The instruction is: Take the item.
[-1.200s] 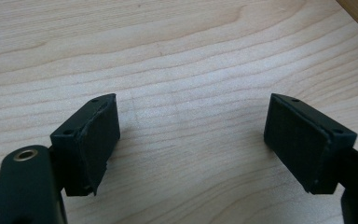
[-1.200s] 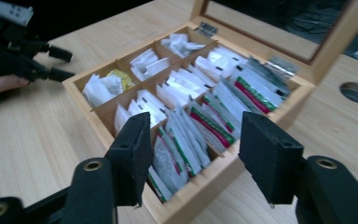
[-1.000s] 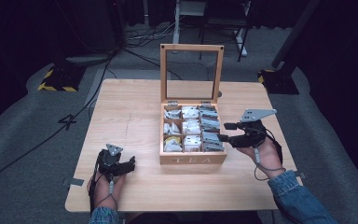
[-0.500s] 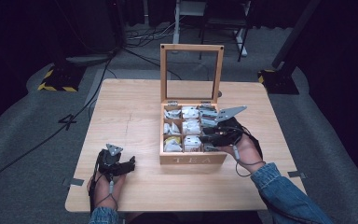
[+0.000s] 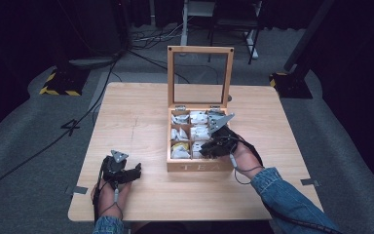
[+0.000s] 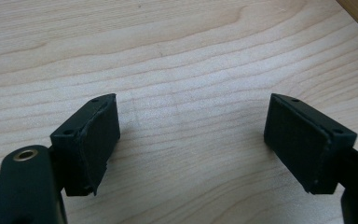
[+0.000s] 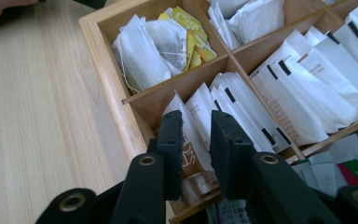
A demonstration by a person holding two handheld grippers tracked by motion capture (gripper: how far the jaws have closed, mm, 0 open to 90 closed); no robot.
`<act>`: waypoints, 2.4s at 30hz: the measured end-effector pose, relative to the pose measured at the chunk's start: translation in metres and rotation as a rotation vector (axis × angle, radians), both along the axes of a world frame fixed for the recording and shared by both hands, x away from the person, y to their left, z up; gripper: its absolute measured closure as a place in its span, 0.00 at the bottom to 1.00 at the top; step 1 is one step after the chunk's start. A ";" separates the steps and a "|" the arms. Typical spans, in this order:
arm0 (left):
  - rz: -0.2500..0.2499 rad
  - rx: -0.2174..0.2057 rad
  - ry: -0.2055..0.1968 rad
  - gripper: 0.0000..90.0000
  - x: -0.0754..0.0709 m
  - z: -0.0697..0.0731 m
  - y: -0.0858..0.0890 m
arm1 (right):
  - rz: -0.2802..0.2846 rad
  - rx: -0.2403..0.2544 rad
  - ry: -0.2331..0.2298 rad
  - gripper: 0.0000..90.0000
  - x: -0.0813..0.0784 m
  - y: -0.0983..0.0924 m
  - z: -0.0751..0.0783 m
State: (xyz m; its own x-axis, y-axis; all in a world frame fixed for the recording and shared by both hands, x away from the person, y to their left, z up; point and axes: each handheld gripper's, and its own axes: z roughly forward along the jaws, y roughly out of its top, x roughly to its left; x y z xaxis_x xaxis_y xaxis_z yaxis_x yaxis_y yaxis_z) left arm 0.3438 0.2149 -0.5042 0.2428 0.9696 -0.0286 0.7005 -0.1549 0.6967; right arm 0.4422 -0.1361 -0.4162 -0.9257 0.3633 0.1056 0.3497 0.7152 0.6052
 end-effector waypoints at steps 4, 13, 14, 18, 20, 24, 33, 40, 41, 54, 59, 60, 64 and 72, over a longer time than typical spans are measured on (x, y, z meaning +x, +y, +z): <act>0.000 0.000 0.000 0.21 0.000 0.000 0.000 | 0.016 -0.016 0.007 0.86 0.001 0.003 -0.004; 0.000 0.000 0.000 0.21 0.000 0.000 0.000 | 0.037 -0.051 0.030 0.86 0.003 0.010 -0.012; 0.000 0.000 0.000 0.21 0.000 0.000 0.000 | 0.037 -0.052 0.033 0.86 0.003 0.011 -0.013; 0.000 0.000 0.000 0.21 0.000 0.000 0.000 | 0.042 -0.056 0.038 0.92 0.003 0.012 -0.013; 0.000 0.000 0.000 0.21 0.000 0.000 0.000 | 0.052 -0.049 0.040 0.98 0.002 0.011 -0.012; 0.000 0.000 0.000 0.21 0.000 0.000 0.000 | 0.054 -0.045 0.041 0.99 0.002 0.010 -0.011; 0.000 0.000 0.000 0.21 0.000 0.000 0.000 | 0.045 0.030 0.025 1.00 0.002 0.001 0.006; 0.000 0.001 0.000 0.21 0.000 0.000 0.000 | 0.019 0.104 0.007 1.00 0.001 -0.008 0.019; 0.000 0.001 0.000 0.21 0.000 0.000 0.000 | 0.014 0.116 0.006 1.00 0.001 -0.009 0.020; 0.000 0.002 0.000 0.21 0.000 0.000 0.000 | -0.032 0.233 0.004 1.00 0.000 -0.027 0.036; 0.006 -0.002 0.000 0.21 0.003 0.000 0.000 | -0.051 0.263 -0.009 1.00 -0.002 -0.037 0.044; 0.006 -0.002 0.000 0.21 0.003 0.000 0.000 | -0.056 0.266 -0.012 1.00 -0.002 -0.039 0.046; 0.009 0.003 0.002 0.21 0.003 0.000 0.000 | -0.076 0.277 -0.030 1.00 -0.003 -0.050 0.053; 0.009 0.000 0.000 0.21 0.003 0.000 0.000 | -0.117 0.297 -0.066 1.00 0.001 -0.074 0.069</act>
State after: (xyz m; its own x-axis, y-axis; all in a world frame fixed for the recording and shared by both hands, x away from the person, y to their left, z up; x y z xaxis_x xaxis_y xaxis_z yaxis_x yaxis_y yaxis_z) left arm 0.3467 0.2147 -0.5042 0.2337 0.9719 -0.0282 0.7017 -0.1485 0.6968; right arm 0.4428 -0.2102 -0.3471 -0.8880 0.4295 0.1641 0.3720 0.4613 0.8055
